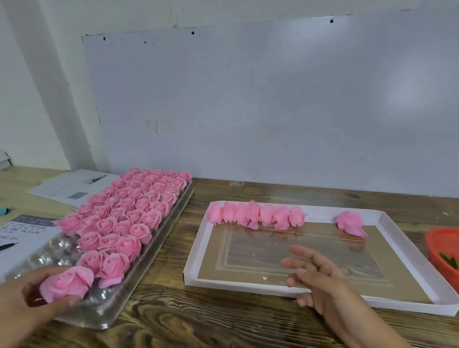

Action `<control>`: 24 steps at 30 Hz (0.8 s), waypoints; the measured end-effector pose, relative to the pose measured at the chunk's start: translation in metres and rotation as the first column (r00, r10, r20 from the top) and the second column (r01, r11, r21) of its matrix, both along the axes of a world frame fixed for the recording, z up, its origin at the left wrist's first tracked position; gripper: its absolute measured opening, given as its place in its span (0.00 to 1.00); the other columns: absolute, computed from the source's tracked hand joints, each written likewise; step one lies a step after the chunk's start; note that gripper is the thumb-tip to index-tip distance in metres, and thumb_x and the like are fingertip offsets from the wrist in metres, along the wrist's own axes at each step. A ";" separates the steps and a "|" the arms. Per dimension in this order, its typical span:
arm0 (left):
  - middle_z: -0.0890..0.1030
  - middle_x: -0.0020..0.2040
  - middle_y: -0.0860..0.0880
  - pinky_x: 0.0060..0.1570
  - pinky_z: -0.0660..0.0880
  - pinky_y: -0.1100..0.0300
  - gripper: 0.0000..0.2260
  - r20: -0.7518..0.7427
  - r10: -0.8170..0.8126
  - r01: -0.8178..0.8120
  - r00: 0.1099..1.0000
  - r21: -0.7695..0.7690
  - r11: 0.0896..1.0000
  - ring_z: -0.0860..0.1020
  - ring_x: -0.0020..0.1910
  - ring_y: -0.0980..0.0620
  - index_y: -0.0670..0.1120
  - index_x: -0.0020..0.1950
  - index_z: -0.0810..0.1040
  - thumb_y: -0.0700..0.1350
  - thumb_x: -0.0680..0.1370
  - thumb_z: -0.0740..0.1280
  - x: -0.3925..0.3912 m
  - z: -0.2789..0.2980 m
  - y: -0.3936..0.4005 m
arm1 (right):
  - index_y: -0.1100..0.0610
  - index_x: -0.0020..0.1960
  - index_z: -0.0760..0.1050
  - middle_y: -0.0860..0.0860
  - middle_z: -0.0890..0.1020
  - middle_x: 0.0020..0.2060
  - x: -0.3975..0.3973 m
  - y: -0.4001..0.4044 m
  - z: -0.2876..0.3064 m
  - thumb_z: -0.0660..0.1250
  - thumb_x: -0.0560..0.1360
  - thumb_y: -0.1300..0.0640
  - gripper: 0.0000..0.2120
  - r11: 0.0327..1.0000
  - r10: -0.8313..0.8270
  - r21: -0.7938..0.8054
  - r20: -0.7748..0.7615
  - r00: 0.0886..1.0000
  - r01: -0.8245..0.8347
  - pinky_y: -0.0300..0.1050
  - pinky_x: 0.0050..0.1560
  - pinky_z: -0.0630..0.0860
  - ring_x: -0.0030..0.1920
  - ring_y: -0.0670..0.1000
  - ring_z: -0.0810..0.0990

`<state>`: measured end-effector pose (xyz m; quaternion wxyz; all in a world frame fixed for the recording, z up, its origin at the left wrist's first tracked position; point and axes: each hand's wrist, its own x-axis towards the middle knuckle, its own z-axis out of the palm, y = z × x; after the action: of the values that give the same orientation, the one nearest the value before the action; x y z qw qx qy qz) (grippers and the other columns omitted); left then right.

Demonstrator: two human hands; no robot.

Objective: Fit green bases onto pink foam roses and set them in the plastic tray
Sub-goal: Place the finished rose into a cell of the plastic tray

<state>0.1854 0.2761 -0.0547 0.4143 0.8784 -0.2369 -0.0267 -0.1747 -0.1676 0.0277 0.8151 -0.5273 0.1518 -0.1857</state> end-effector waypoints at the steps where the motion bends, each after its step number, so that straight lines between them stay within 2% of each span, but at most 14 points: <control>1: 0.86 0.52 0.58 0.47 0.80 0.47 0.29 -0.013 -0.005 0.006 1.000 0.047 0.999 0.84 0.51 0.51 0.62 0.61 0.80 0.59 0.62 0.83 0.000 0.006 -0.003 | 0.60 0.63 0.75 0.60 0.84 0.51 0.000 0.000 0.000 0.68 0.67 0.65 0.24 1.000 0.000 -0.003 -0.001 1.000 0.000 0.42 0.26 0.74 0.39 0.52 0.81; 7: 0.85 0.48 0.61 0.43 0.79 0.50 0.31 -0.026 0.027 -0.025 0.999 0.075 0.997 0.84 0.46 0.53 0.64 0.56 0.81 0.72 0.56 0.78 0.007 0.006 -0.018 | 0.59 0.63 0.75 0.60 0.84 0.50 0.000 -0.001 0.000 0.70 0.66 0.64 0.25 1.000 -0.007 -0.018 -0.003 1.000 0.007 0.42 0.27 0.74 0.38 0.52 0.81; 12: 0.85 0.48 0.64 0.44 0.79 0.53 0.31 -0.007 -0.064 0.064 0.998 0.138 0.988 0.84 0.46 0.57 0.66 0.55 0.82 0.73 0.55 0.77 -0.011 0.027 -0.029 | 0.59 0.63 0.75 0.60 0.84 0.50 0.000 -0.001 -0.001 0.70 0.65 0.63 0.26 1.000 -0.008 -0.030 -0.005 1.000 0.007 0.42 0.27 0.74 0.38 0.52 0.81; 16: 0.84 0.48 0.69 0.43 0.80 0.59 0.30 0.054 -0.110 0.096 0.993 0.213 0.972 0.83 0.45 0.66 0.69 0.56 0.80 0.75 0.57 0.75 -0.030 0.045 -0.039 | 0.58 0.64 0.75 0.60 0.84 0.51 0.000 -0.001 -0.002 0.71 0.64 0.62 0.27 0.999 -0.002 -0.039 -0.007 1.000 0.001 0.42 0.27 0.74 0.38 0.52 0.81; 20: 0.85 0.47 0.65 0.42 0.80 0.55 0.30 0.023 -0.134 0.129 0.991 0.164 0.978 0.85 0.45 0.58 0.67 0.54 0.82 0.74 0.55 0.77 -0.044 0.055 -0.043 | 0.59 0.63 0.75 0.61 0.83 0.51 0.000 -0.002 -0.003 0.70 0.65 0.63 0.26 0.999 -0.001 -0.039 -0.003 1.000 0.001 0.42 0.27 0.74 0.38 0.52 0.81; 24: 0.84 0.48 0.68 0.45 0.78 0.57 0.31 0.028 -0.129 0.123 0.991 0.154 0.980 0.84 0.46 0.60 0.70 0.55 0.80 0.76 0.54 0.75 -0.052 0.062 -0.046 | 0.59 0.63 0.75 0.60 0.84 0.51 0.001 -0.001 -0.003 0.71 0.64 0.63 0.27 0.999 0.001 -0.047 -0.002 1.000 -0.001 0.42 0.27 0.74 0.38 0.52 0.81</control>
<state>0.1330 0.2297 0.0076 0.3390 0.8910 -0.2971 -0.0542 -0.1741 -0.1690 0.0251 0.8024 -0.5466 0.1480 -0.1882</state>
